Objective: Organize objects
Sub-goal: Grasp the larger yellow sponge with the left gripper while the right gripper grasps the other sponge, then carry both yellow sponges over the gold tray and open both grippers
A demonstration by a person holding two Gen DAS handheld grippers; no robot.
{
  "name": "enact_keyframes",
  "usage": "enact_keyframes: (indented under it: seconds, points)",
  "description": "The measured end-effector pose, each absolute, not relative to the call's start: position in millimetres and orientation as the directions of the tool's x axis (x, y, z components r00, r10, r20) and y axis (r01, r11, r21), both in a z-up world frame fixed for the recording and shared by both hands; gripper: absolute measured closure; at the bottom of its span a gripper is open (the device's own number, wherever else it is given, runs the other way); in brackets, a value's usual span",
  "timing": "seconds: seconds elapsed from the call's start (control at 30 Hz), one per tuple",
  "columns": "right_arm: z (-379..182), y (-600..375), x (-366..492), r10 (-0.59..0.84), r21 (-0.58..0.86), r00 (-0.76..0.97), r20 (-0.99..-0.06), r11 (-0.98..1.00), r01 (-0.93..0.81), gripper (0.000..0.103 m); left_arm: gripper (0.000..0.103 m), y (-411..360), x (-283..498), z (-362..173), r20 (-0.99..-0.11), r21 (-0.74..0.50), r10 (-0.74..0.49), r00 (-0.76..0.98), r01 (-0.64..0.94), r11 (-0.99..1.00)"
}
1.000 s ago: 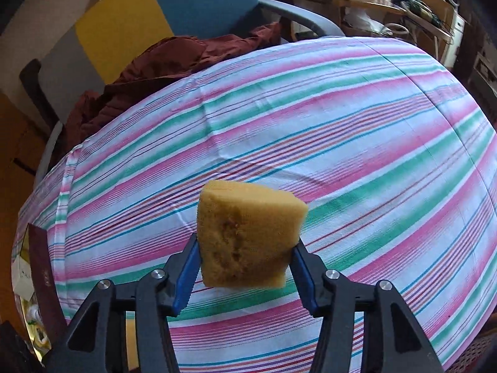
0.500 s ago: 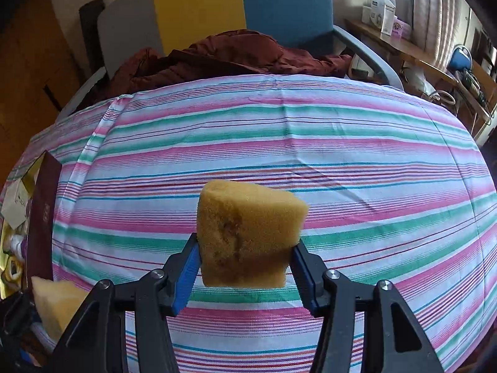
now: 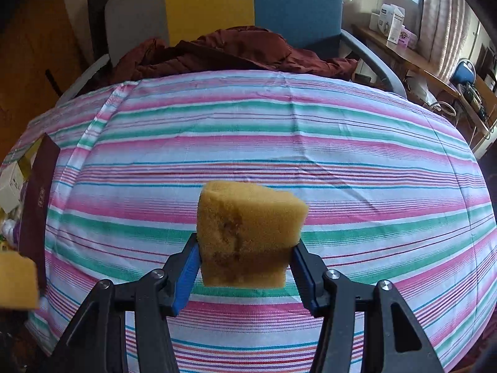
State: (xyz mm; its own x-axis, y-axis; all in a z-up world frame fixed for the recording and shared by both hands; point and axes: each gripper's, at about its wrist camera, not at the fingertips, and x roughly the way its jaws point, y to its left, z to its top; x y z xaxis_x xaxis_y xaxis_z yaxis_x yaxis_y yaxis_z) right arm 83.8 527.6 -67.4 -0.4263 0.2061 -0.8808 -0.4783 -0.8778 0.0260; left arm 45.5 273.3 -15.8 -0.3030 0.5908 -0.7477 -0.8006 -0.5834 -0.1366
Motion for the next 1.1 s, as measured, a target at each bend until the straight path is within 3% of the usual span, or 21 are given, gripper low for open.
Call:
enact_keyframes:
  seconds: [0.27, 0.63, 1.1]
  points:
    - [-80, 509, 75, 0.234, -0.061, -0.362, -0.902, -0.901, -0.43, 0.047, 0.054, 232, 30, -5, -0.725, -0.157, 0.589, -0.357, -0.747, -0.646]
    - [-29, 430, 68, 0.13, 0.035, -0.482, -0.866, -0.947, -0.318, 0.047, 0.054, 150, -6, 5, -0.703, -0.189, 0.535, -0.468, -0.603, -0.775]
    - [-1, 321, 50, -0.058, 0.148, -0.587, -0.808, -0.983, -0.107, 0.047, 0.053, 104, -16, 0, -0.704, -0.118, 0.408, -0.581, -0.471, -0.874]
